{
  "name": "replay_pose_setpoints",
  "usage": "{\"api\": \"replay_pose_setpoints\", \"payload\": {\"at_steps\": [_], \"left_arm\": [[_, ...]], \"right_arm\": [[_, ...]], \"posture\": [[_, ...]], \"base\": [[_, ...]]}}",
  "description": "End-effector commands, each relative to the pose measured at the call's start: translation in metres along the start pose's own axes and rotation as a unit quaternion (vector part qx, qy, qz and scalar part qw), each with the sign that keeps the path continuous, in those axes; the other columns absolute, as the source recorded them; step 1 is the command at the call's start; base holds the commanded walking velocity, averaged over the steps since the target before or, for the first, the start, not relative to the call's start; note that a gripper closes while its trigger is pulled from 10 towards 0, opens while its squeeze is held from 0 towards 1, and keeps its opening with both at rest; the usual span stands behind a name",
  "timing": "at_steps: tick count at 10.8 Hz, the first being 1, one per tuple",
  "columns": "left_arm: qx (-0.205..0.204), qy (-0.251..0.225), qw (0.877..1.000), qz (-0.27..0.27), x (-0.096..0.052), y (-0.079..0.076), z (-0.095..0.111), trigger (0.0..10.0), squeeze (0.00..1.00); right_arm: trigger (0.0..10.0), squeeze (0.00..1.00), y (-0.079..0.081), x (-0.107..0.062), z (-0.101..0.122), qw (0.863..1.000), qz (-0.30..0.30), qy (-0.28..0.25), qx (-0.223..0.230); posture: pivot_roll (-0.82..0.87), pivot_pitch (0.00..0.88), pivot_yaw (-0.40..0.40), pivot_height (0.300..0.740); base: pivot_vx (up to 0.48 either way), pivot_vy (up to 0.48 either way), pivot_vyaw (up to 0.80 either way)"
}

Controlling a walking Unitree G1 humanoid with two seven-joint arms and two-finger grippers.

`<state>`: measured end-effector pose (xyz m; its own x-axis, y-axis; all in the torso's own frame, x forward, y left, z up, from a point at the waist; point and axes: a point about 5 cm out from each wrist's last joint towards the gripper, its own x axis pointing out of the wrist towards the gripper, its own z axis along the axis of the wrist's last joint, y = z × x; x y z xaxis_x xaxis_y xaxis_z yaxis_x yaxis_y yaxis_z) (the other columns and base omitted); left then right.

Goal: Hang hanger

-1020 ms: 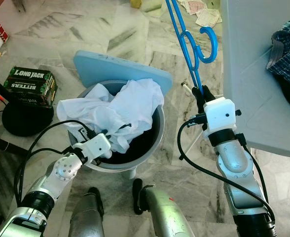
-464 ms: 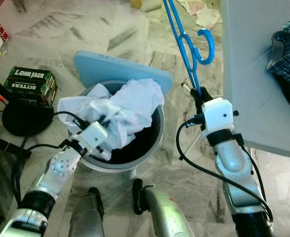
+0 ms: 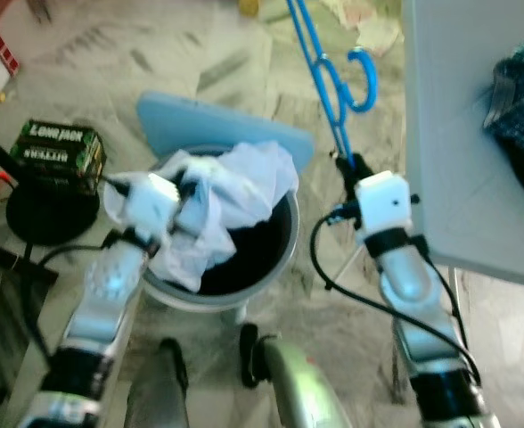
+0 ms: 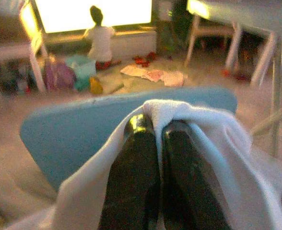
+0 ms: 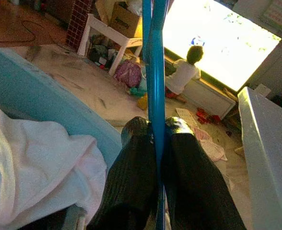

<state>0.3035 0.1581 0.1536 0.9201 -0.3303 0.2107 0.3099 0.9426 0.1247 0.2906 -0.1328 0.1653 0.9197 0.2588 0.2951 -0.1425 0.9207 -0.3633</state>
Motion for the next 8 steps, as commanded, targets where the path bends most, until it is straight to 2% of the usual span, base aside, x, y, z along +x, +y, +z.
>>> {"api": "replay_pose_setpoints", "payload": {"at_steps": [1,2,3,4,5,6,7,8], "left_arm": [[-0.041,-0.015,0.999,0.022,-0.001,0.004,0.011,0.0,0.0],[-0.094,-0.035,0.992,0.083,-0.006,0.012,0.026,0.0,0.0],[-0.095,-0.037,0.989,0.104,-0.009,0.015,0.027,0.0,0.0],[-0.108,-0.03,0.983,0.145,-0.018,0.018,0.03,0.0,0.0],[-0.13,0.048,0.983,0.117,-0.03,0.006,0.007,0.0,0.0],[-0.109,0.106,0.985,0.087,-0.047,-0.002,-0.013,0.0,0.0],[-0.097,0.141,0.979,0.11,-0.061,0.001,-0.025,0.0,0.0],[-0.096,0.16,0.97,0.157,-0.077,0.008,-0.033,0.0,0.0]], "right_arm": [[10.0,0.0,-0.001,-0.001,-0.002,1.0,-0.006,-0.001,0.0],[10.0,0.0,-0.001,0.002,-0.003,1.0,-0.01,-0.004,0.001],[10.0,0.0,-0.001,0.003,-0.004,1.0,-0.011,-0.004,0.002],[10.0,0.0,0.001,0.005,-0.006,1.0,-0.014,-0.006,0.005],[10.0,0.0,0.005,0.007,-0.006,1.0,-0.011,-0.01,0.01],[10.0,0.0,0.008,0.009,-0.005,1.0,-0.009,-0.013,0.013],[10.0,0.0,0.007,0.009,-0.006,1.0,-0.01,-0.014,0.012],[10.0,0.0,0.005,0.007,-0.009,1.0,-0.012,-0.011,0.01]], "posture": [[0.04,0.283,-0.135,0.74],[0.06,0.273,-0.123,0.74],[0.07,0.266,-0.118,0.74],[0.09,0.259,-0.116,0.74],[0.11,0.256,-0.116,0.74],[0.11,0.259,-0.117,0.74],[0.11,0.261,-0.117,0.74],[0.12,0.269,-0.116,0.74]], "base": [[0.0,0.0,0.0],[0.0,0.0,0.0],[0.0,0.0,0.0],[0.0,0.0,0.0],[0.0,0.0,0.0],[0.0,0.0,0.0],[0.0,0.0,0.0],[0.0,0.0,0.0]]}}
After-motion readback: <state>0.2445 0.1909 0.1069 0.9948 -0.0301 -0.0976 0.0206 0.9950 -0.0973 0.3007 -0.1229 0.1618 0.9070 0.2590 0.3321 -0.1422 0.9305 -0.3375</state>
